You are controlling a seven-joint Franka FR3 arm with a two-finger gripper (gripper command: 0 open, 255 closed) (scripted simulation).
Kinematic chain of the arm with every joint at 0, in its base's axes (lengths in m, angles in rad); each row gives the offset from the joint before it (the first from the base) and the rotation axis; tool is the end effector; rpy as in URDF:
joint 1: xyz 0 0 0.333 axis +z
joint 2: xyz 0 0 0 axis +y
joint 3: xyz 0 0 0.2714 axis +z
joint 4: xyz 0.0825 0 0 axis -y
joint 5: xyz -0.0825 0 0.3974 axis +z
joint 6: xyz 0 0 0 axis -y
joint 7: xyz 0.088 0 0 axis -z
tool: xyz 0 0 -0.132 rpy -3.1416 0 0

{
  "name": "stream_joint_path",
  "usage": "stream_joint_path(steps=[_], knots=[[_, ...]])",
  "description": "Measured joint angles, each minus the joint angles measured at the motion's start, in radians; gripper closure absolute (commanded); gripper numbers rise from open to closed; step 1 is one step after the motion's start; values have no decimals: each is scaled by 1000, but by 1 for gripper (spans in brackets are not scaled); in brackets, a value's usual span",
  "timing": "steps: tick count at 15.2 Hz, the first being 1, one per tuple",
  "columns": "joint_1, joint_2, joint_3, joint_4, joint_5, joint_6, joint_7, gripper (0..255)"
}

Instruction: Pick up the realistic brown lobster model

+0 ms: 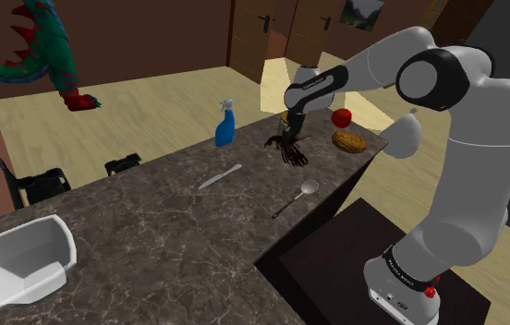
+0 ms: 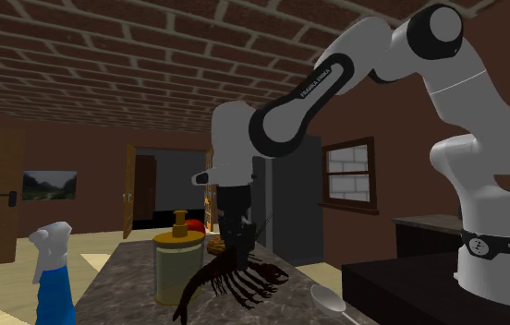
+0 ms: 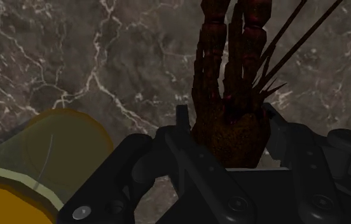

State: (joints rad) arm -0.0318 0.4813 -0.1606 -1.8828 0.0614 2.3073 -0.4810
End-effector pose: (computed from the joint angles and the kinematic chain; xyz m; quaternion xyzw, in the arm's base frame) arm 0.6066 -0.1162 0.1768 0.9910 0.1307 -0.0284 0.0060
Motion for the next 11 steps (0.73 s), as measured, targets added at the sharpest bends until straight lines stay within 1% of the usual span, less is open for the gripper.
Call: stream_joint_path(steps=[11], knots=[[7, -86, -10, 28, -17, -113, 8, 255]])
